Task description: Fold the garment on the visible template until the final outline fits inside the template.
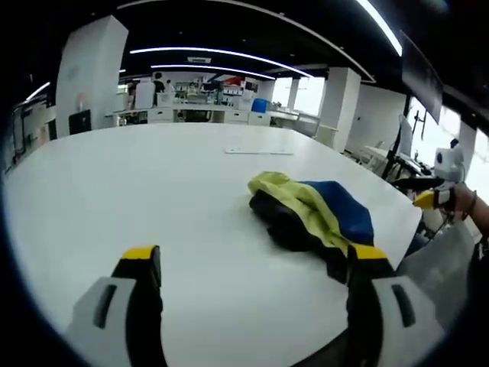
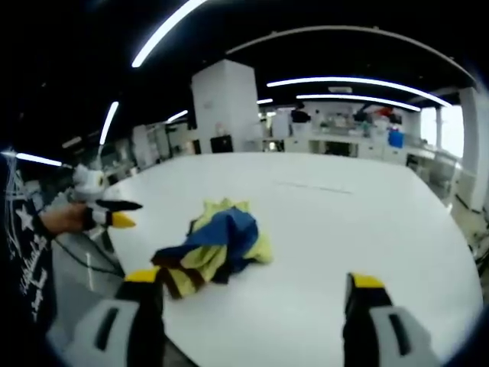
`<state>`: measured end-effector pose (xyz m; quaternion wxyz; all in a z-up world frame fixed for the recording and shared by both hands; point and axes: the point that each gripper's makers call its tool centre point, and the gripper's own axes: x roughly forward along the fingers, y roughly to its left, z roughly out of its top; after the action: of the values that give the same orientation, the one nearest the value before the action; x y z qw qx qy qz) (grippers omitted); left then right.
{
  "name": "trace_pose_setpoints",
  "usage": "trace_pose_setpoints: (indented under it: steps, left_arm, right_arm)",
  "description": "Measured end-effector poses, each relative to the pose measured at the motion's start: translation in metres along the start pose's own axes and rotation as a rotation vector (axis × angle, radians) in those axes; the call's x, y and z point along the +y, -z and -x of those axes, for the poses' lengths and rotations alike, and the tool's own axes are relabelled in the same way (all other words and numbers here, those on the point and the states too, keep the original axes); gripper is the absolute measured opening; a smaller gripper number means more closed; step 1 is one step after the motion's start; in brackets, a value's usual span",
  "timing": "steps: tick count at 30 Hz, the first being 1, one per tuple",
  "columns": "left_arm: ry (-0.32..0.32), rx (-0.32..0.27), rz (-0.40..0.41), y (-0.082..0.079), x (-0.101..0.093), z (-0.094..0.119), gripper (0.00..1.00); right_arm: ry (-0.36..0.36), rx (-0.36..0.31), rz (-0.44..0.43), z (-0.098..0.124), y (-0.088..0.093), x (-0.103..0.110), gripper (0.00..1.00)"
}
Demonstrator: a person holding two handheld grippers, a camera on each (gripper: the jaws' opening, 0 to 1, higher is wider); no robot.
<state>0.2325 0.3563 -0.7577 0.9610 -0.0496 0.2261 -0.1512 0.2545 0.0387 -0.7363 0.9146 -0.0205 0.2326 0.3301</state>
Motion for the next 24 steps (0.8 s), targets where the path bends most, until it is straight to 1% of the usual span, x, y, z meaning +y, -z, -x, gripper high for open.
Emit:
trace_pose_setpoints:
  steps: [7, 14, 19, 24]
  left_arm:
    - [0.010, -0.008, -0.017, -0.002, -0.001, 0.000, 0.98]
    - [0.028, -0.009, -0.016, -0.004, -0.003, -0.002, 0.98]
    - [0.039, -0.016, -0.022, -0.006, -0.006, -0.002, 0.97]
    - [0.049, -0.012, -0.043, -0.007, -0.008, -0.002, 0.97]
  right_arm:
    - [-0.012, 0.003, 0.013, 0.000, -0.001, 0.002, 0.99]
    - [-0.019, 0.006, 0.016, 0.002, -0.005, 0.005, 0.99]
    - [-0.017, -0.014, 0.008, 0.003, -0.012, 0.005, 0.99]
    - [-0.028, -0.018, 0.007, 0.001, -0.013, 0.006, 0.99]
